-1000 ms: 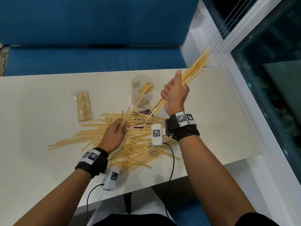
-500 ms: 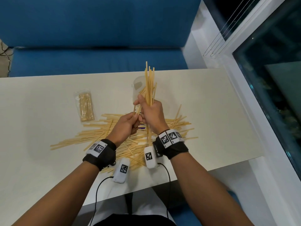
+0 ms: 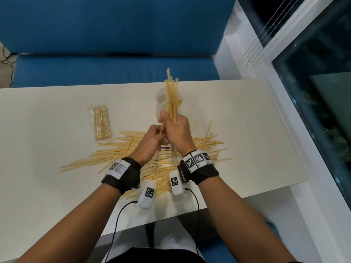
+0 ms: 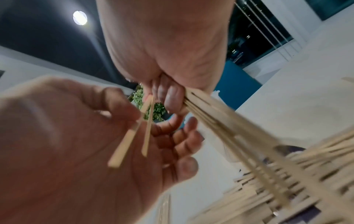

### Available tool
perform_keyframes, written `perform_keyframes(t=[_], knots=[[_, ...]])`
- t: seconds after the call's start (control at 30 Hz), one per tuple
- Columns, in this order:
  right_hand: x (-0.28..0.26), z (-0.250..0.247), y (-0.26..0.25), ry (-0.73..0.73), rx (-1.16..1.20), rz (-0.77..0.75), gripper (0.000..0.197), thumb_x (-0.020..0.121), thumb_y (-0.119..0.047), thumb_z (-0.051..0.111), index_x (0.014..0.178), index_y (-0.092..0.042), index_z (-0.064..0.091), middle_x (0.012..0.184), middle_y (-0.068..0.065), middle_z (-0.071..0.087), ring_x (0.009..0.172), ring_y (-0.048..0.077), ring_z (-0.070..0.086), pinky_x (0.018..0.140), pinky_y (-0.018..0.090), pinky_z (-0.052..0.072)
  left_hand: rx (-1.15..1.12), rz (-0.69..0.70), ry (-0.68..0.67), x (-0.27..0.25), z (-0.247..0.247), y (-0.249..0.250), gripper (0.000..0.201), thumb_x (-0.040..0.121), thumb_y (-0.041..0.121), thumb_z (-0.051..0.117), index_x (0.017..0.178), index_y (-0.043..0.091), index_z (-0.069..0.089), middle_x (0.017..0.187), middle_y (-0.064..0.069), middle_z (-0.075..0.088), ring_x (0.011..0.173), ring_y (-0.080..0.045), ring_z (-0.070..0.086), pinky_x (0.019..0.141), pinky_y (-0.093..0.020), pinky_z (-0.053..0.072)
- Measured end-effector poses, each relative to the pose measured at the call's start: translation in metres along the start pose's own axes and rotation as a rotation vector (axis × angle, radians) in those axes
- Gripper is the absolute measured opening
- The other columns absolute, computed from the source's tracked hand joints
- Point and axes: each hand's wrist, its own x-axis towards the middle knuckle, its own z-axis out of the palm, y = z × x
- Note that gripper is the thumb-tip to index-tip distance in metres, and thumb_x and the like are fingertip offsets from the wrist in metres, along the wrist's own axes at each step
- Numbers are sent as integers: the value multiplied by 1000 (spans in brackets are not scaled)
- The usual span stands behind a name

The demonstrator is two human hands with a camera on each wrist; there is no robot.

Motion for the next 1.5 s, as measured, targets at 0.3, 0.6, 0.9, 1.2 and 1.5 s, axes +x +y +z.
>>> perform_keyframes(t=[0.3, 0.6, 0.9, 1.2, 1.5], knots=[[-4, 2, -28, 246, 148, -194, 37, 107, -37, 55, 72, -25, 63, 58, -7, 51, 56, 14, 50, 57, 30, 46, -784, -492, -155, 2, 0, -19, 71, 99, 65, 43, 132, 2, 50, 118, -29, 67, 108, -45, 68, 83, -53, 58], [-6, 16, -17, 287, 157, -140, 38, 107, -38, 55, 74, -20, 62, 67, -11, 56, 66, 12, 52, 68, 28, 47, -1125, -497, 26, 4, -3, 2, 28, 106, 8, 32, 105, -8, 55, 81, -21, 70, 70, -31, 74, 61, -43, 63], [-3, 18, -19, 280, 229, -148, 46, 110, -29, 50, 72, -8, 66, 70, -1, 71, 71, 10, 67, 77, 19, 52, -1216, -549, 75, 5, 1, -4, 25, 106, 13, 38, 106, -7, 53, 82, -24, 69, 69, -35, 74, 60, -49, 63], [-4, 25, -26, 379, 433, -160, 28, 108, -28, 56, 108, -6, 73, 62, -1, 47, 55, 18, 43, 50, 31, 40, -1275, -513, 108, 10, 1, 3, 29, 89, -8, 25, 99, -2, 51, 81, -22, 66, 70, -33, 70, 86, -40, 60], [-5, 24, -30, 474, 432, -154, 30, 96, -35, 72, 72, -18, 67, 70, 0, 71, 70, 21, 71, 72, 45, 62, -1118, -565, 30, 19, 5, -2, 23, 98, 1, 36, 97, -4, 59, 80, -14, 64, 74, -22, 65, 74, -37, 61]])
